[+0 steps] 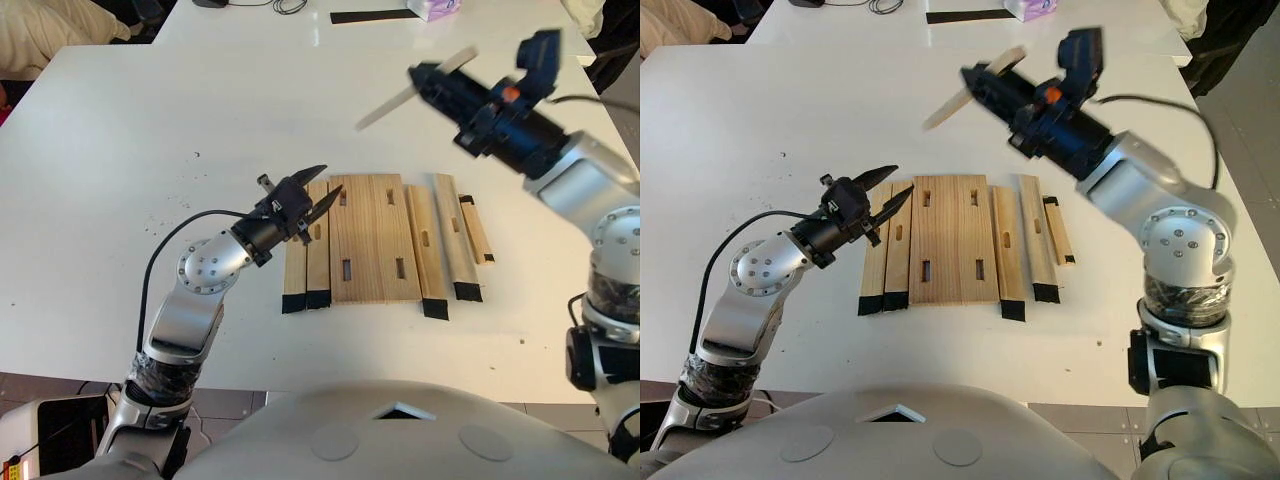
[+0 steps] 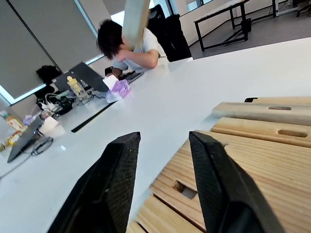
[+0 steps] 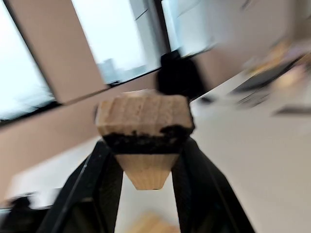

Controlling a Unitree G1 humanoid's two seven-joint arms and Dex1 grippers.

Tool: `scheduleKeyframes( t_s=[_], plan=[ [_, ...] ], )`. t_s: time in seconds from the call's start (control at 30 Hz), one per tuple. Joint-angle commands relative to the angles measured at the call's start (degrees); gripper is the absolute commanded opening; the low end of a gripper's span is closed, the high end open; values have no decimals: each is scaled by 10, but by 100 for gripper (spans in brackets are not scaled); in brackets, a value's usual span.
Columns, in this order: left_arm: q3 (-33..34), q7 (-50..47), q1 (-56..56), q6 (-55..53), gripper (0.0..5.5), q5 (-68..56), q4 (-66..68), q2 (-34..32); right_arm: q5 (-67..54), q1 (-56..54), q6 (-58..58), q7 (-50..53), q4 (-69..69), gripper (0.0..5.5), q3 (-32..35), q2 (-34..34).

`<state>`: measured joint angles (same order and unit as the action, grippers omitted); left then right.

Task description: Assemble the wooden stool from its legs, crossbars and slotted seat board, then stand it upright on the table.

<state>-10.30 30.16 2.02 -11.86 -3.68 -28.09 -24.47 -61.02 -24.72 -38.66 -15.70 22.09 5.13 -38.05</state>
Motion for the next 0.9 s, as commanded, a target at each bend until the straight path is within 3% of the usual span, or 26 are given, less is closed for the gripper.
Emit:
scheduleKeyframes(
  t_s=[0.03, 0.17, 0.33, 0.9],
  plan=[
    [38, -16, 14, -13, 184, -11, 24, 1, 184, 49, 129, -179, -25, 131, 7, -129],
    [73, -45, 34, -5, 184, -8, 33, 8, 307, 178, 273, -370, -52, 131, -16, -216],
    [79, -66, 47, 15, 184, 6, 33, 16, 362, 228, 372, -483, -109, 131, -18, -223],
    [63, -81, 63, 25, 184, 23, 16, 29, 419, 207, 436, -523, -187, 131, -32, -156]
  ],
)
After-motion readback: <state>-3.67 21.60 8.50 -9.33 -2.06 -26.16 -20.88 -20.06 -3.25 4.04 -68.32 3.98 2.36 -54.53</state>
